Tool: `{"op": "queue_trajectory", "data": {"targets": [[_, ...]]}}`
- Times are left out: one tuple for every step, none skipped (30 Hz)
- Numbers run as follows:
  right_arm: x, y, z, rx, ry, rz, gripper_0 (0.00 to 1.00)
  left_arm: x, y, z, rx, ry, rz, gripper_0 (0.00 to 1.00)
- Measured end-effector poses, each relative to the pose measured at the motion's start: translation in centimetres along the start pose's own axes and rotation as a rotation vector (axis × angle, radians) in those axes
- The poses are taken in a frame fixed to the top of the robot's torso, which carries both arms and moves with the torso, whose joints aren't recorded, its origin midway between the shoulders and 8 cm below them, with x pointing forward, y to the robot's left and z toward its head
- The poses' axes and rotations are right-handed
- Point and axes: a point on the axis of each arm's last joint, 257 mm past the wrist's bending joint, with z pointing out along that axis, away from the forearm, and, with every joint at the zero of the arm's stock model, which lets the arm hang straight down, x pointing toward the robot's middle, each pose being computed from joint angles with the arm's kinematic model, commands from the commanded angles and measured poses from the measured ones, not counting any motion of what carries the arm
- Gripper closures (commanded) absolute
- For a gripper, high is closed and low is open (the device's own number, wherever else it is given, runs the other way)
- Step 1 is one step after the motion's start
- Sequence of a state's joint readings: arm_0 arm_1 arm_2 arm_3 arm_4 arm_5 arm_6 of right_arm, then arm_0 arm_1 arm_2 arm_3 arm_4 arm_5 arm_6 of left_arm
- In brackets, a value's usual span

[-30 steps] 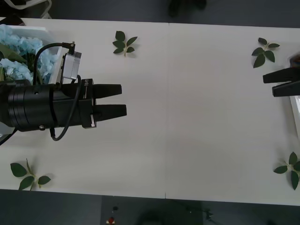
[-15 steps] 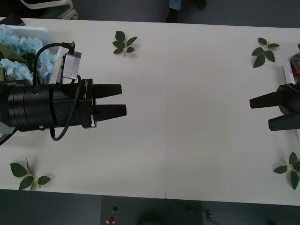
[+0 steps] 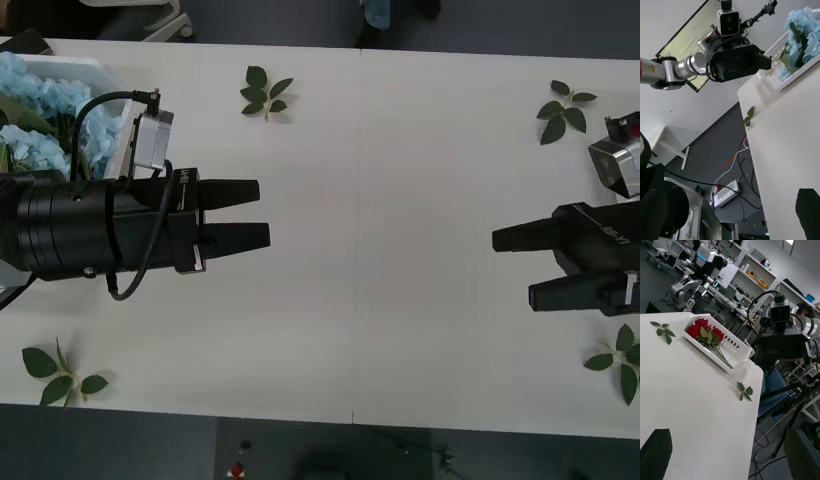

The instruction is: Put the red flowers into the right box and the blue flowers into the left box

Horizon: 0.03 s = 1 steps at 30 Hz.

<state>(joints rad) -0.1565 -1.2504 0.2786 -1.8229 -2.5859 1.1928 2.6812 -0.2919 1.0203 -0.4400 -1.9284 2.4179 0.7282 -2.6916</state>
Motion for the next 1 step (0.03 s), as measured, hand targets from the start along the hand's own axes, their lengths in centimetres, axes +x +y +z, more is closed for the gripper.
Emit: {"op": "queue_trajectory", "data": {"targets": [[-0.08, 0.26, 0.41, 0.002, -0.014, -0.001, 0.00, 0.00, 0.00, 0.00, 0.000, 0.000, 0.000, 0.14]]}}
